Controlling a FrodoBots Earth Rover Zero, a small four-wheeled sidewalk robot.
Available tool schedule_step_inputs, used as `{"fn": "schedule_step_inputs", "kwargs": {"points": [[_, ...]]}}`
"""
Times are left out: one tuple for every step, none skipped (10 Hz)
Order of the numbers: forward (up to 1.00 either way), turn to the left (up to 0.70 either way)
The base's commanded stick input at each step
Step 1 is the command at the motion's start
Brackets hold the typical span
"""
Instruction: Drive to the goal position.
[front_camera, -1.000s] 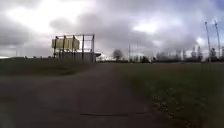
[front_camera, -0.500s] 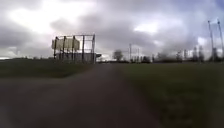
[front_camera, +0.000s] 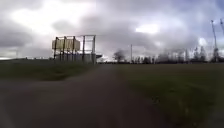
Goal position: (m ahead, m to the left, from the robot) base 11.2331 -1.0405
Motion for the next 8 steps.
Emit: {"fn": "schedule_step_inputs", "kwargs": {"points": [[1.00,0.00],[1.00,0.00],[1.00,0.00],[1.00,0.00],[0.59,0.00],[0.00,0.00],[0.00,0.00],[0.00,0.00]]}}
